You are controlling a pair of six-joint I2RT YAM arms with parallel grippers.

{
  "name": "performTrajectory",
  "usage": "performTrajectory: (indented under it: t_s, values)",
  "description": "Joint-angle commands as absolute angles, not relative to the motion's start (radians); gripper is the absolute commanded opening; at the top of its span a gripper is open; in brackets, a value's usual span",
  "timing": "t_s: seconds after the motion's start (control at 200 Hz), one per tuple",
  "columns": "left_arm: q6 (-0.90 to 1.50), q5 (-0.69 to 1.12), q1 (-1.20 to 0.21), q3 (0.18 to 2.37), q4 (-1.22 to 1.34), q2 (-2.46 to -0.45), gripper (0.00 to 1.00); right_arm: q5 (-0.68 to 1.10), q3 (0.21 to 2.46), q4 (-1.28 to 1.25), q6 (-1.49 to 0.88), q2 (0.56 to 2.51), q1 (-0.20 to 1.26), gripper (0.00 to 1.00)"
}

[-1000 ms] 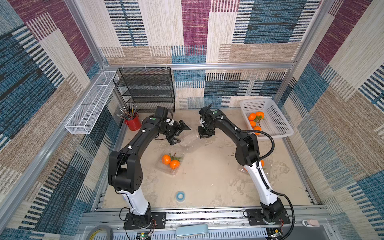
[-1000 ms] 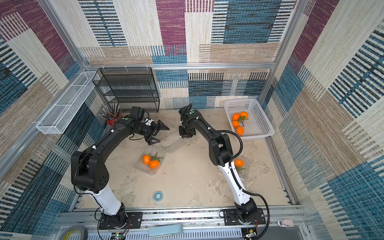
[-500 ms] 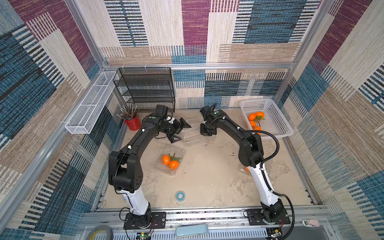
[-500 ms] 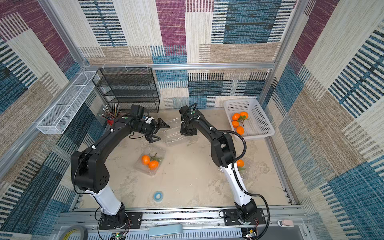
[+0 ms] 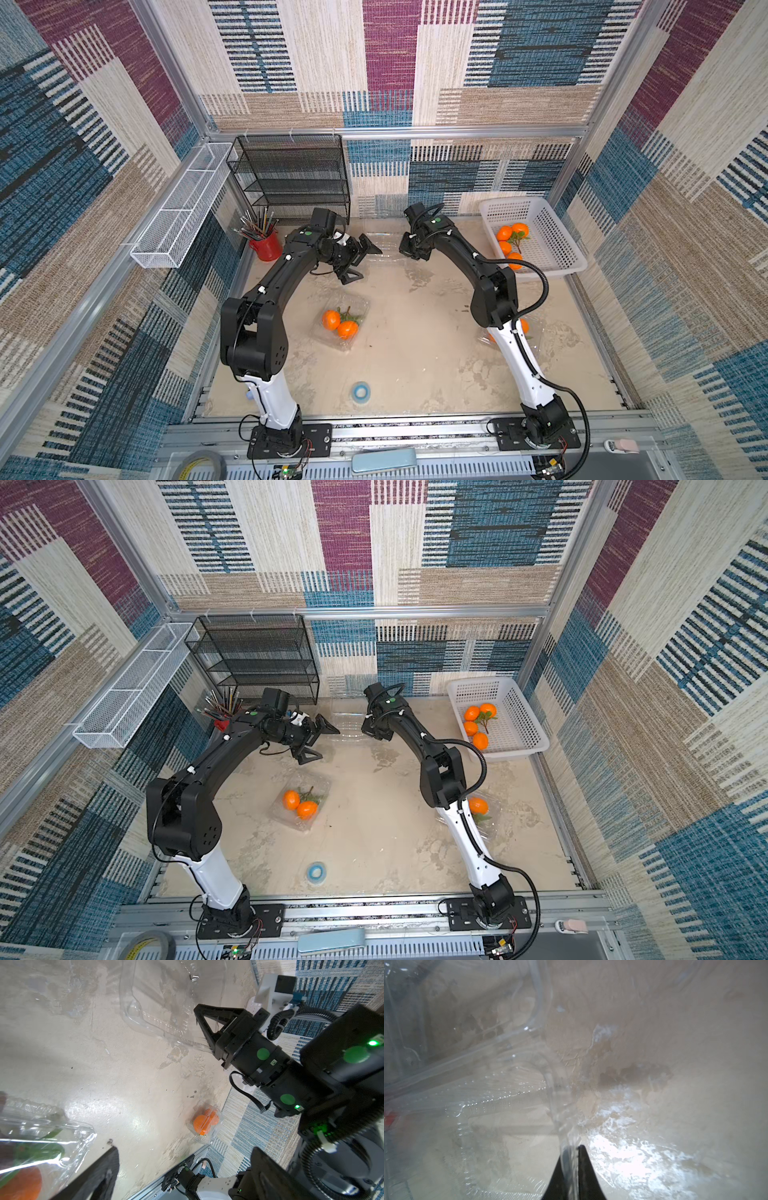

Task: Take oranges out of containers
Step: Adjust the packing box at the center of the board.

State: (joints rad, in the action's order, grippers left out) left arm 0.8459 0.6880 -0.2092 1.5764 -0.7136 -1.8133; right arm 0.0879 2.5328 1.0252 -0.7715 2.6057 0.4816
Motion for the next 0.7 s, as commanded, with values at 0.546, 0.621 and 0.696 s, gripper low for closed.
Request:
performTrajectory:
  t_s: [0.546,0.621,0.696]
  values:
    - [0.825,0.738,-0.15,1.568,-0.704,-1.832,1.0,0.183,2.582,0.855,-0.986,2.713,0.518,0.24]
    - [0.824,0.737,-0.148,1.561,-0.704,-1.827,1.0,0.179,2.587,0.846,-0.985,2.711,0.519,0.26]
    - [0.823,0.737,-0.147,1.557,-0.704,-1.824,1.0,0.174,2.588,0.835,-0.979,2.702,0.52,0.29]
